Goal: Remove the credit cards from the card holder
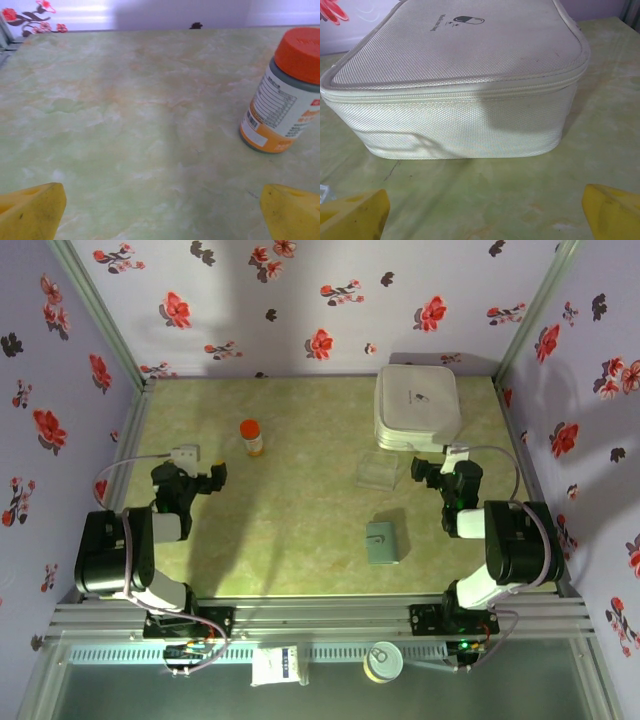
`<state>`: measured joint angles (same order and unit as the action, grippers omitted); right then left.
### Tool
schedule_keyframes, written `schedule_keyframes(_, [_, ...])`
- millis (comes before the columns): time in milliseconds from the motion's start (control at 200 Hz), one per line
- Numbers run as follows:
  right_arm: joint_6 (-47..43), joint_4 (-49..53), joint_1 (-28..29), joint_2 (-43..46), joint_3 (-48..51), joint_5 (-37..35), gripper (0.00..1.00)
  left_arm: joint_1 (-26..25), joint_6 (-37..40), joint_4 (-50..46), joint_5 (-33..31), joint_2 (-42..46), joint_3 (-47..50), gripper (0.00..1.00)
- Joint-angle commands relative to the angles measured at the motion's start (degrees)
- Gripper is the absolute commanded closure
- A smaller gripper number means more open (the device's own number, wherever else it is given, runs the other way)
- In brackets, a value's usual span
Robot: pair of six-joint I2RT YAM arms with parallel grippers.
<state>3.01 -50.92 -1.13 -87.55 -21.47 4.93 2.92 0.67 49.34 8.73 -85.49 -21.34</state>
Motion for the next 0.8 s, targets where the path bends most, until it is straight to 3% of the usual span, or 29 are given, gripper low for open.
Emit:
schedule_keyframes(0, [-0.55,4.58,0.49,4.62,-0.51,-2.65,0.01,0.04,-1.95,-3.77,-5.38,4.45,-0.5,0.0])
schedule_keyframes(210, [0.29,21.03,2.47,11.47,-6.13,-6.09,0.01,-1.86,-4.03,-17.96,-11.52,11.49,-5.16,0.0])
schedule_keyframes(365, [6.59,36.88,4.42,14.84,-12.55,-6.13,0.08,-2.89,-7.65,-31.79,-13.4,15.97,-11.05,0.0])
schedule_keyframes(670, [19.28,61.33,11.0,14.9,-23.98,-5.02,0.32,-3.47,-18.0,-58.39,-3.43,20.65,-24.46,0.0])
schedule_keyframes(795, [21.26,68.07,13.34,12.72,-27.94,-3.35,0.43,-3.53,-18.37,-68.61,0.34,20.2,-30.67,0.0])
